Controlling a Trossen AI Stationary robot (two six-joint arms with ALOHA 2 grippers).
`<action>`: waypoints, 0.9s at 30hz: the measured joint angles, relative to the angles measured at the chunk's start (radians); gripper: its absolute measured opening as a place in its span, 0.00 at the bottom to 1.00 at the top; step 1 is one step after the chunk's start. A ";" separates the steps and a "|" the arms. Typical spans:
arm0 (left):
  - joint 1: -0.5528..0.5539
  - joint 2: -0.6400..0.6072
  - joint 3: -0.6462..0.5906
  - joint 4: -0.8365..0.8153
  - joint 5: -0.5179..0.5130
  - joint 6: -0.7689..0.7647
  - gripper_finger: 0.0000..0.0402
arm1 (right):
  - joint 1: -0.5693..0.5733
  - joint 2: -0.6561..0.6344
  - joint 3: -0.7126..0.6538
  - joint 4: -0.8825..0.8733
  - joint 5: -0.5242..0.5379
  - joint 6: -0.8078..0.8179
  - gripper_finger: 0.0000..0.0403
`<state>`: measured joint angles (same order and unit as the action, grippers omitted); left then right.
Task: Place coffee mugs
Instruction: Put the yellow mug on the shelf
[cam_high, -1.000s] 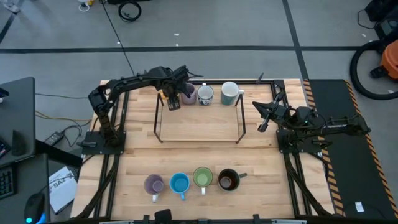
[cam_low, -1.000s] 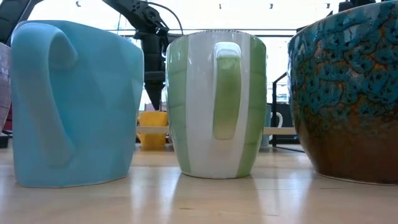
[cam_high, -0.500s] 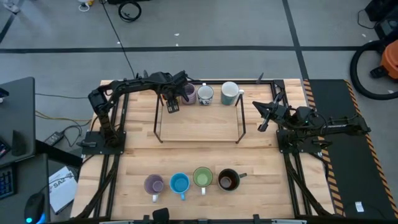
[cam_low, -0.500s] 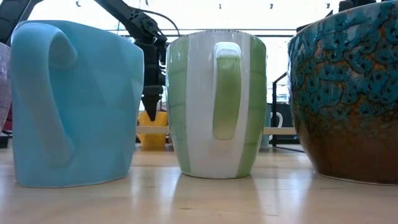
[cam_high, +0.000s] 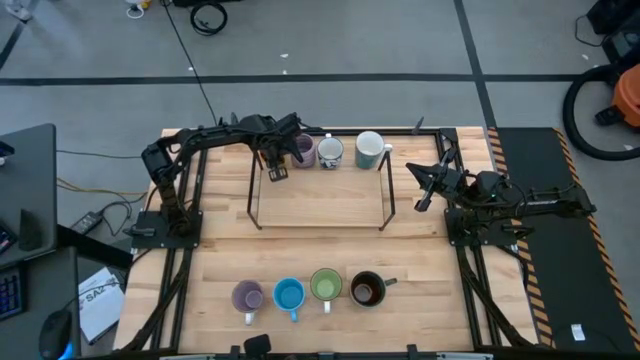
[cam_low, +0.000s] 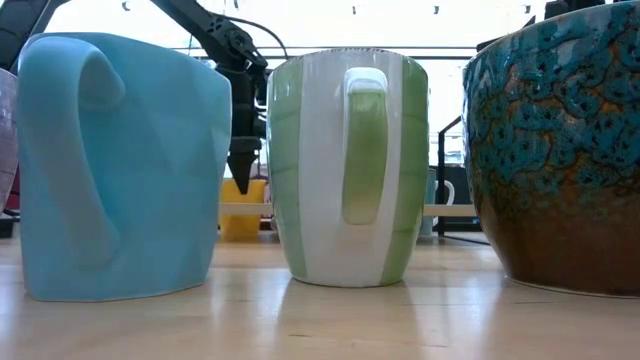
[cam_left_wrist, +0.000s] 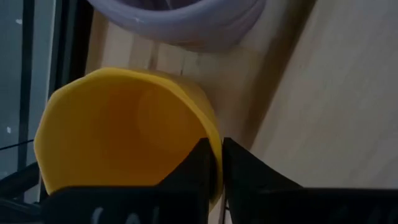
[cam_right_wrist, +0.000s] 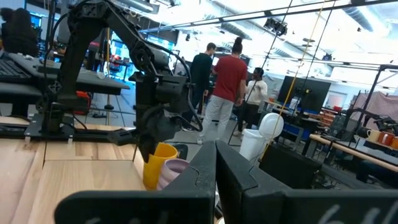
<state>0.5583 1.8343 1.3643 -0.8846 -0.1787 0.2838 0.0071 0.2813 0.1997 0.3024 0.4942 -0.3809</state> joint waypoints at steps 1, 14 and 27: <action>0.000 0.000 0.000 -0.004 0.001 -0.005 0.07 | 0.000 0.000 0.000 0.000 0.000 0.000 0.02; 0.027 0.000 0.091 -0.098 -0.001 0.016 0.07 | 0.000 0.000 0.000 0.003 0.000 -0.002 0.02; 0.086 0.000 0.384 -0.277 -0.003 0.035 0.07 | 0.000 0.000 0.000 0.003 0.000 -0.006 0.02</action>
<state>0.6441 1.8347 1.7486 -1.1620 -0.1816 0.3183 0.0068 0.2813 0.1997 0.3050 0.4942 -0.3874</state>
